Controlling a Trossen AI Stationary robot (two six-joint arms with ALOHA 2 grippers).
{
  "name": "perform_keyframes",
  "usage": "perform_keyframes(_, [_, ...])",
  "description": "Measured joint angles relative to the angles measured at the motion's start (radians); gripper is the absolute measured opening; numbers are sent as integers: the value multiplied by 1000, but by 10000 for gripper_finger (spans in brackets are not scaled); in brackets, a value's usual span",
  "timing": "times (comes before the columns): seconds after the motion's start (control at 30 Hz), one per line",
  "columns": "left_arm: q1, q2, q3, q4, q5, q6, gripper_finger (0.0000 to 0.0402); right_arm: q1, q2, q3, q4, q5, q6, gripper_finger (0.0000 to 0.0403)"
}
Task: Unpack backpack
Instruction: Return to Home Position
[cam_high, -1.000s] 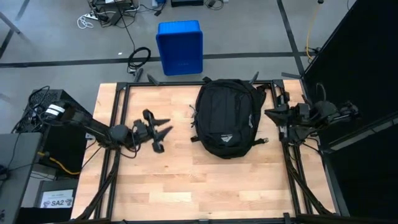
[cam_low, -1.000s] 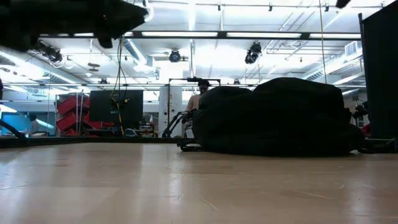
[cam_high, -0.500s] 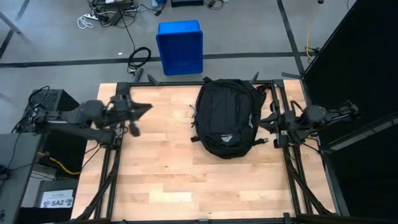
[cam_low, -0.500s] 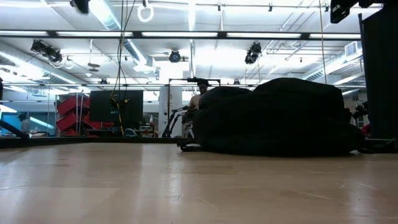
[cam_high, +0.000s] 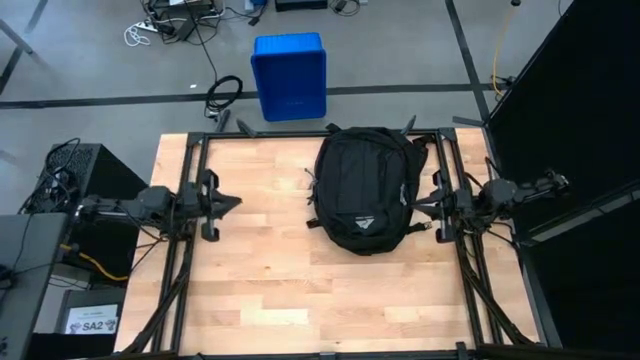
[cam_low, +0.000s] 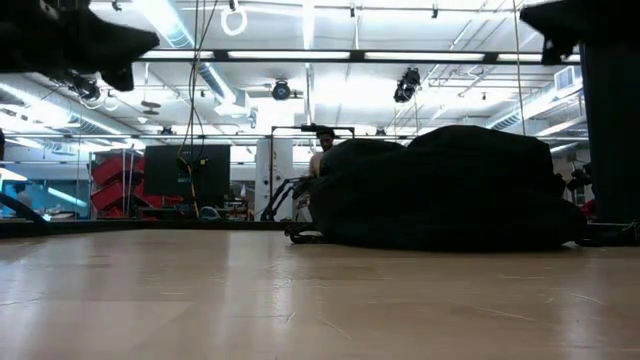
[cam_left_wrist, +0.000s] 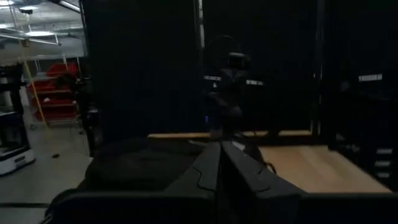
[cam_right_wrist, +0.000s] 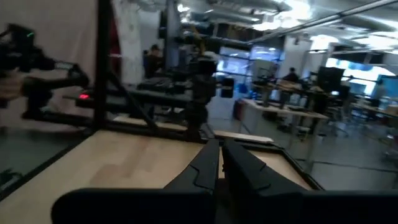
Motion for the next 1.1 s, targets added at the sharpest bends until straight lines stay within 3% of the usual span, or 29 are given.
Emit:
perform_keyframes(0.1, [21, -10, -33, 14, 13, 9, 0, -29, -88, -71, 7, 3, 17, 1])
perform_keyframes(0.23, [66, -11, -104, 133, 113, -2, 0, -64, -63, -126, 50, 7, 24, 1])
perform_keyframes(0.33, [111, 4, -111, 87, 152, -47, 0, -97, -85, -196, 103, 4, 37, 0])
perform_keyframes(0.53, [165, 8, -112, 69, 229, -79, 0, -168, -70, -201, 26, -33, 123, 0])
perform_keyframes(0.9, [184, 9, -112, 68, 207, -44, 0, -212, -29, -201, 26, -65, 224, 12])
perform_keyframes(1.1, [184, 9, -112, 67, 207, -44, 0, -209, -8, -200, 74, -76, 194, 26])
